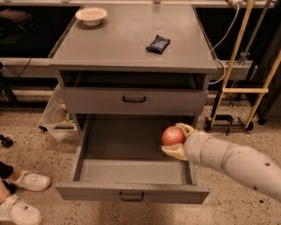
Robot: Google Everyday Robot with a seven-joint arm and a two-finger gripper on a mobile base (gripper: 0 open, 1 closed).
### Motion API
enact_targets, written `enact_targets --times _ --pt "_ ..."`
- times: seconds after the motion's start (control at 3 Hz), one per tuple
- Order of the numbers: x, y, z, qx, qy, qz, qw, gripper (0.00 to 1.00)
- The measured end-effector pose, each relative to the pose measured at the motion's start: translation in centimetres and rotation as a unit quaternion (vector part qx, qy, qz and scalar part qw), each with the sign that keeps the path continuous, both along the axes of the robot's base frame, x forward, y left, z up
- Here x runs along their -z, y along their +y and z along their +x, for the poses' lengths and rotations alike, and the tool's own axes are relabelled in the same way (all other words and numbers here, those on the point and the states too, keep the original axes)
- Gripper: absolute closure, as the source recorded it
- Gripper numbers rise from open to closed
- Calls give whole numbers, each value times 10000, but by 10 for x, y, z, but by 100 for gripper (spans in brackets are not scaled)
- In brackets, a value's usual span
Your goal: Place apple into middle drawer
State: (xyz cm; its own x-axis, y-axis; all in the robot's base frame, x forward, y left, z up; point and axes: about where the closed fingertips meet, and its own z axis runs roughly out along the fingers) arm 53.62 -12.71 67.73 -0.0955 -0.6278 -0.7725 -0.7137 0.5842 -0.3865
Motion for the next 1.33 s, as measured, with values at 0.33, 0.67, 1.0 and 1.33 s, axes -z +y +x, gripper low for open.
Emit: enact_targets --times 0.33,0.67,1.0,1.33 --pt "116 15 -31 34 714 -84 9974 100" --pt "154 16 -49 -22 884 -288 9957 100" --pt "149 16 -47 -13 862 -270 9959 100" --pt "171 27 -30 14 860 -218 9961 100"
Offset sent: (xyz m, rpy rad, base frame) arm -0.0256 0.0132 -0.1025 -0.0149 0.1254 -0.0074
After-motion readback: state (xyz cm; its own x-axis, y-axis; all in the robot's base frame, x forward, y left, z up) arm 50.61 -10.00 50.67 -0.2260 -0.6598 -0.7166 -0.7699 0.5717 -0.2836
